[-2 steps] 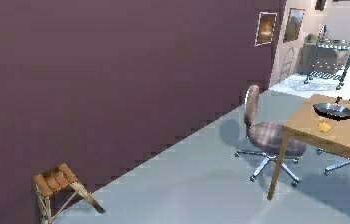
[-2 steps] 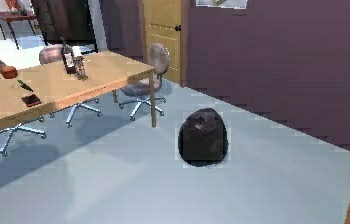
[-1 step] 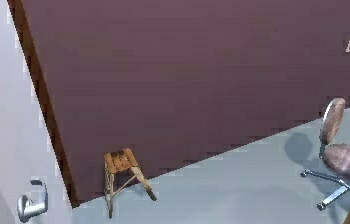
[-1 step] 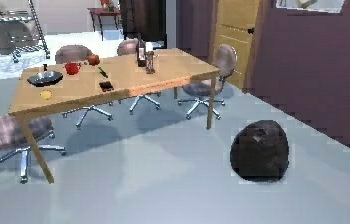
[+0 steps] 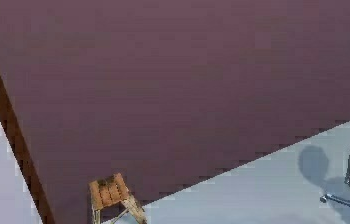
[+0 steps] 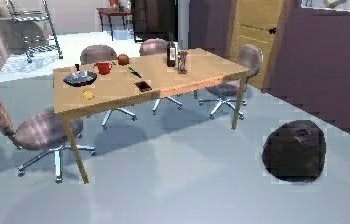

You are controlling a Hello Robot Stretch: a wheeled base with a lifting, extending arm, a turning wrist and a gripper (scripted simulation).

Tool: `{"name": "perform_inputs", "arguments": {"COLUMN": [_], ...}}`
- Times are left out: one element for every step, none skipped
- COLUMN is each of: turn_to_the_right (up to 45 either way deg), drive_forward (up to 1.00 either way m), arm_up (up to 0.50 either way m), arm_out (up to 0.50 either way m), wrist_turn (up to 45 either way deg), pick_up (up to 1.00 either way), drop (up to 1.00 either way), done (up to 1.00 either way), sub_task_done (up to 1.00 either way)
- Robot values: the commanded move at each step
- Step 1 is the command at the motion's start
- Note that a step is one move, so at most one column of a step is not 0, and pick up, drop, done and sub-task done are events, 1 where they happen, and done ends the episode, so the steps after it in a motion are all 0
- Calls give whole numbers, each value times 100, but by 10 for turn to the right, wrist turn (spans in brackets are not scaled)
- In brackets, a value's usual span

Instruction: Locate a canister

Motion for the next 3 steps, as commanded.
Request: {"name": "perform_inputs", "arguments": {"turn_to_the_right": [300,30,0], "drive_forward": [0,0,100], "arm_up": [0,0,0], "arm_out": [0,0,0], "wrist_turn": [0,0,0], "pick_up": [0,0,0], "drop": [0,0,0], "done": [0,0,0], "sub_task_done": [0,0,0]}}
